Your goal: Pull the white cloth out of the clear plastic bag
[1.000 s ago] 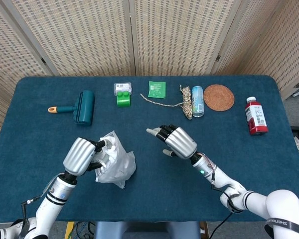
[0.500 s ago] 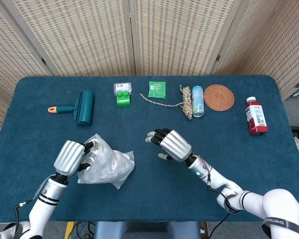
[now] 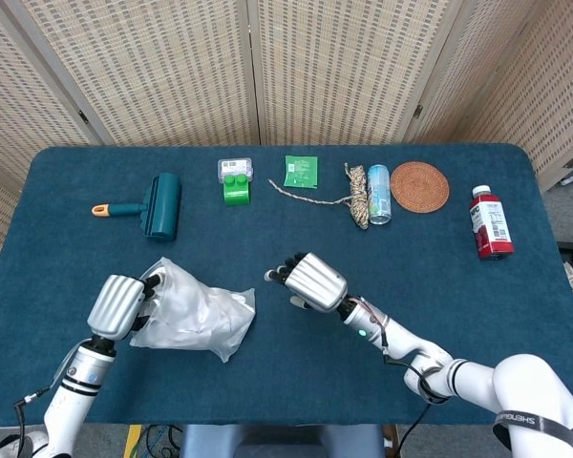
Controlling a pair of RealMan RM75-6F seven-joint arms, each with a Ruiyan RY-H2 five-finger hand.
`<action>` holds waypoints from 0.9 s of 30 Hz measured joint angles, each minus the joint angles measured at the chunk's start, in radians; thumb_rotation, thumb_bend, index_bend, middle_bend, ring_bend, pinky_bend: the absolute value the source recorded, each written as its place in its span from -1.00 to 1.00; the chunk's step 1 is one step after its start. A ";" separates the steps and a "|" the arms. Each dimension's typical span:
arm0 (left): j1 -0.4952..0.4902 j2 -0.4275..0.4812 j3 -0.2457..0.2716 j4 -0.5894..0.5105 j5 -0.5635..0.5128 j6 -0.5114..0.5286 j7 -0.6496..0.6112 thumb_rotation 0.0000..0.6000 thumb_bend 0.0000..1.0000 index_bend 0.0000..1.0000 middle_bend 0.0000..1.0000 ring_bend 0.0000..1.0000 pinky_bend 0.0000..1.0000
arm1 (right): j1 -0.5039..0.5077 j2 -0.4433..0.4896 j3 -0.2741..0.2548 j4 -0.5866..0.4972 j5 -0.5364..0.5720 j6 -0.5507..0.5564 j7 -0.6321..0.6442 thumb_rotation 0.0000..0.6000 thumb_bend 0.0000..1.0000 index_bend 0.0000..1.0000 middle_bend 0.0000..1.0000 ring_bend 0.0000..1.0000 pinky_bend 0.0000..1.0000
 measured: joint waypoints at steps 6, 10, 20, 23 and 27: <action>0.010 -0.005 0.004 0.018 0.002 0.000 -0.014 1.00 0.15 0.41 1.00 0.75 0.92 | 0.029 0.008 0.010 -0.033 0.024 -0.081 -0.043 1.00 -1.00 -0.17 1.00 1.00 1.00; 0.013 -0.010 0.002 0.025 0.002 -0.002 -0.020 1.00 0.15 0.41 1.00 0.75 0.92 | 0.050 0.014 0.022 -0.056 0.050 -0.140 -0.084 1.00 -1.00 -0.17 1.00 1.00 1.00; 0.018 -0.018 0.000 0.035 0.004 -0.007 -0.027 1.00 0.15 0.41 1.00 0.75 0.92 | 0.113 -0.005 0.047 -0.076 0.095 -0.252 -0.112 1.00 -1.00 -0.09 1.00 1.00 1.00; 0.020 -0.019 -0.001 0.036 0.005 -0.008 -0.029 1.00 0.15 0.41 1.00 0.75 0.92 | 0.125 -0.018 0.044 -0.064 0.097 -0.269 -0.103 1.00 -1.00 -0.07 1.00 1.00 1.00; 0.023 -0.019 0.000 0.036 0.007 -0.006 -0.030 1.00 0.15 0.41 1.00 0.75 0.92 | 0.135 -0.033 0.038 -0.043 0.098 -0.284 -0.096 1.00 -1.00 -0.06 1.00 1.00 1.00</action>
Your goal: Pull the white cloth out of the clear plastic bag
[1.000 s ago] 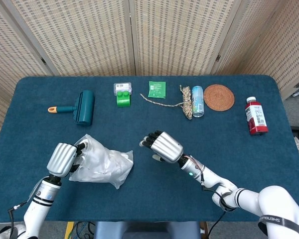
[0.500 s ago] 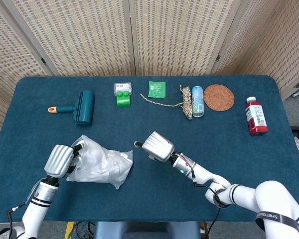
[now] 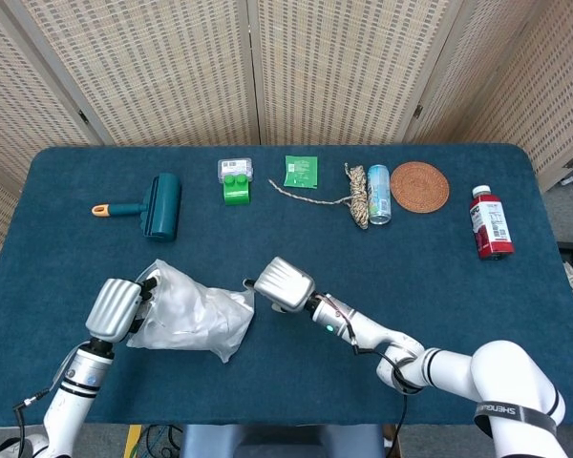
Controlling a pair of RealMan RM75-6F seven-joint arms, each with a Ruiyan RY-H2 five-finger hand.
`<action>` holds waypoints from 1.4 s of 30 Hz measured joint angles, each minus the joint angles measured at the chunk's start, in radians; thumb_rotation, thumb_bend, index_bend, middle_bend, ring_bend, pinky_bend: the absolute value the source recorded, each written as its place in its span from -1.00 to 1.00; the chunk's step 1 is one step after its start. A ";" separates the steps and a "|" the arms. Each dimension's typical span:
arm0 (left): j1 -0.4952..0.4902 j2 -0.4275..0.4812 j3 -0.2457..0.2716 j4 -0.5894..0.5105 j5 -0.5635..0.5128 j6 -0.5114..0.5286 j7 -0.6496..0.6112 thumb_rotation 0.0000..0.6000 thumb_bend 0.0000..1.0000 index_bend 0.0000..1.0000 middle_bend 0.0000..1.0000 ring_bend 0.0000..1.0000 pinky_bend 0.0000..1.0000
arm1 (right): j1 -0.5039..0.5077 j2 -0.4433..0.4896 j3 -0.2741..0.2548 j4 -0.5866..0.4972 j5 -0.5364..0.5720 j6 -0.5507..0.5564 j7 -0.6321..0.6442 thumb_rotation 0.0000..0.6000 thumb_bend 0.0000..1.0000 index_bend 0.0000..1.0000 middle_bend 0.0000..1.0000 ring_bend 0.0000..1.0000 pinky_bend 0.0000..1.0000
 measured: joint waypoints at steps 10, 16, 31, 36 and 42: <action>0.004 -0.004 -0.003 0.005 -0.002 -0.004 -0.004 1.00 0.15 0.41 1.00 0.75 0.92 | 0.027 -0.048 -0.001 0.072 0.016 -0.036 0.001 1.00 -0.95 -0.05 1.00 1.00 1.00; 0.007 -0.006 -0.003 0.006 0.000 -0.005 -0.006 1.00 0.15 0.41 1.00 0.75 0.92 | 0.049 -0.079 0.005 0.111 0.023 -0.053 0.012 1.00 -0.92 -0.04 1.00 1.00 1.00; 0.021 -0.004 0.002 0.018 0.003 0.000 -0.022 1.00 0.15 0.41 1.00 0.75 0.92 | 0.098 -0.149 0.011 0.209 0.037 -0.094 0.049 1.00 -0.83 -0.04 1.00 1.00 1.00; 0.024 -0.005 0.003 0.020 0.004 0.000 -0.024 1.00 0.15 0.41 1.00 0.75 0.92 | 0.110 -0.169 0.011 0.238 0.039 -0.100 0.067 1.00 -0.77 -0.03 1.00 1.00 1.00; 0.025 -0.009 0.003 0.023 0.006 -0.001 -0.026 1.00 0.15 0.41 1.00 0.75 0.92 | 0.121 -0.187 0.010 0.267 0.039 -0.101 0.085 1.00 -0.67 -0.01 1.00 1.00 1.00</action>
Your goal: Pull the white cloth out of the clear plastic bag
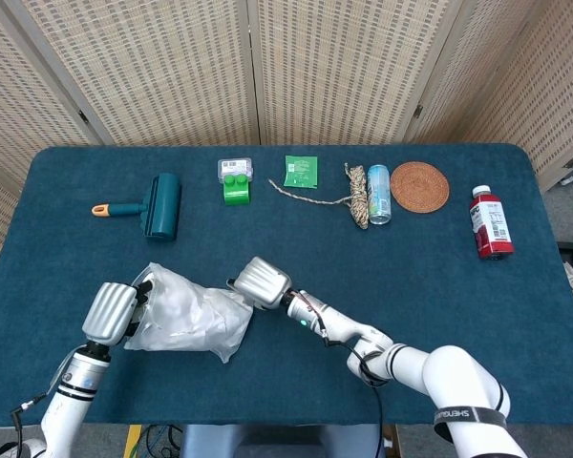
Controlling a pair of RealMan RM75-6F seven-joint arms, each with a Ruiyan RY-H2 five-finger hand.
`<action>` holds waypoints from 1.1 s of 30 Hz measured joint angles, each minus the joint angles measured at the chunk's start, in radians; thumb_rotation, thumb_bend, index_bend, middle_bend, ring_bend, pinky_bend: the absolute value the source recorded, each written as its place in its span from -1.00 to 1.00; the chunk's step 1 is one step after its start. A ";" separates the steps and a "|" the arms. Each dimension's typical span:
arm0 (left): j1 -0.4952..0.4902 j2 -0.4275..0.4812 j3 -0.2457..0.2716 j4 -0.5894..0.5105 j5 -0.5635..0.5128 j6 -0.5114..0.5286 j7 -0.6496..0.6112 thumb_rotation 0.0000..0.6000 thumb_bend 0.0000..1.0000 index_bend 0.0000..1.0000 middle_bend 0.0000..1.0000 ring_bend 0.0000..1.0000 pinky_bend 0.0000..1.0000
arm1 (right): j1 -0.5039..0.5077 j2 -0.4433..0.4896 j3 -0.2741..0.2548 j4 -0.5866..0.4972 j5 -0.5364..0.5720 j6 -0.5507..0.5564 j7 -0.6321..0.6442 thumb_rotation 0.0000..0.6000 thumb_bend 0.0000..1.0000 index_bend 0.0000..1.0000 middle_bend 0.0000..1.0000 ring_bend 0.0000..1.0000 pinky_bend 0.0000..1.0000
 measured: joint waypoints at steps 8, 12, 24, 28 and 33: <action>0.003 0.001 -0.001 -0.001 0.000 -0.001 -0.001 1.00 0.15 0.41 1.00 0.75 0.92 | 0.013 -0.024 -0.002 0.035 0.004 -0.008 0.015 1.00 -0.62 -0.01 1.00 1.00 1.00; 0.003 0.001 0.000 -0.002 0.000 -0.003 0.000 1.00 0.15 0.41 1.00 0.75 0.92 | 0.020 -0.037 -0.002 0.054 0.008 -0.019 0.020 1.00 -0.60 -0.01 1.00 1.00 1.00; 0.008 -0.004 0.002 0.004 0.002 -0.002 -0.005 1.00 0.15 0.41 1.00 0.75 0.92 | 0.035 -0.063 -0.003 0.096 0.019 -0.040 0.039 1.00 -0.15 0.10 1.00 1.00 1.00; 0.010 -0.006 0.002 0.008 0.002 -0.002 -0.006 1.00 0.15 0.41 1.00 0.75 0.92 | 0.033 -0.062 -0.006 0.096 0.022 -0.039 0.039 1.00 -0.07 0.14 1.00 1.00 1.00; 0.014 -0.005 0.002 0.013 -0.002 0.000 -0.007 1.00 0.15 0.41 1.00 0.75 0.92 | 0.020 -0.046 -0.010 0.080 0.023 -0.025 0.028 1.00 -0.06 0.18 1.00 1.00 1.00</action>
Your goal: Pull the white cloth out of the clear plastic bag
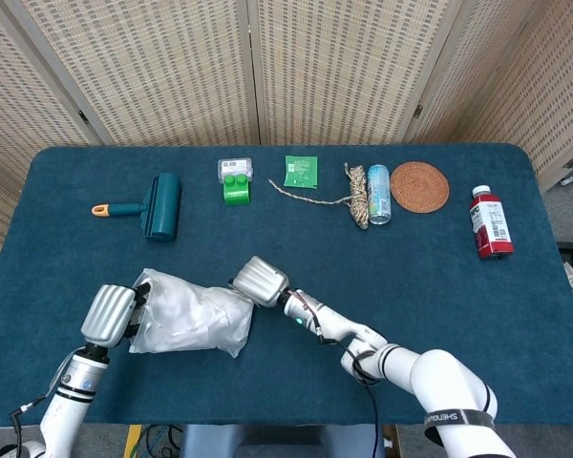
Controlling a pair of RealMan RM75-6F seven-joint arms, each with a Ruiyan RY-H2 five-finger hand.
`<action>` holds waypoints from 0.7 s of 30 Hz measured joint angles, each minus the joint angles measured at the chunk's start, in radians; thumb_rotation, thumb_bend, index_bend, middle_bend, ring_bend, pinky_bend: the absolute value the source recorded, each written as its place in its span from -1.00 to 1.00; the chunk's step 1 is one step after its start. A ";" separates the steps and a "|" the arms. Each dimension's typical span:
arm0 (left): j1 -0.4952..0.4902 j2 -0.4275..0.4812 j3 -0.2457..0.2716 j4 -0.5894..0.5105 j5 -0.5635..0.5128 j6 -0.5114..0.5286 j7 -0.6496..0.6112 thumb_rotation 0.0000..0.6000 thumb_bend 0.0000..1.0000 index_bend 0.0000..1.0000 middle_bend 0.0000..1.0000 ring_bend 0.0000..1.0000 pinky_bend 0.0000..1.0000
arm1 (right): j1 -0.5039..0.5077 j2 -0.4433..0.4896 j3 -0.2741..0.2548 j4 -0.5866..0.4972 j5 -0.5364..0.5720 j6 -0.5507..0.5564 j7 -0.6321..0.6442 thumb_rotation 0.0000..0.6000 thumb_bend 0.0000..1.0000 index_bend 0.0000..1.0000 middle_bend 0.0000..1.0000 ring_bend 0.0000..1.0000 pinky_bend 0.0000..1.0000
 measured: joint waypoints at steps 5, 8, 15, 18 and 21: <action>0.005 0.004 -0.004 0.005 -0.010 0.001 0.000 1.00 0.15 0.41 1.00 0.75 0.92 | -0.024 0.038 -0.003 -0.041 0.008 0.016 -0.031 1.00 -0.05 0.20 1.00 1.00 1.00; 0.005 0.006 -0.009 0.006 -0.017 0.000 -0.001 1.00 0.16 0.41 1.00 0.75 0.92 | -0.040 0.066 -0.003 -0.074 0.016 0.022 -0.057 1.00 -0.05 0.20 1.00 1.00 1.00; 0.003 0.001 -0.014 0.007 -0.021 -0.004 0.000 1.00 0.19 0.45 1.00 0.75 0.92 | -0.081 0.131 0.000 -0.163 0.042 0.040 -0.123 1.00 -0.05 0.20 1.00 1.00 1.00; 0.002 -0.001 -0.015 0.007 -0.021 -0.003 0.004 1.00 0.21 0.47 1.00 0.75 0.92 | -0.099 0.154 0.003 -0.191 0.055 0.045 -0.148 1.00 -0.05 0.20 1.00 1.00 1.00; 0.002 -0.001 -0.017 0.008 -0.023 -0.003 0.009 1.00 0.23 0.48 1.00 0.75 0.92 | -0.115 0.171 0.003 -0.210 0.066 0.049 -0.163 1.00 -0.05 0.20 1.00 1.00 1.00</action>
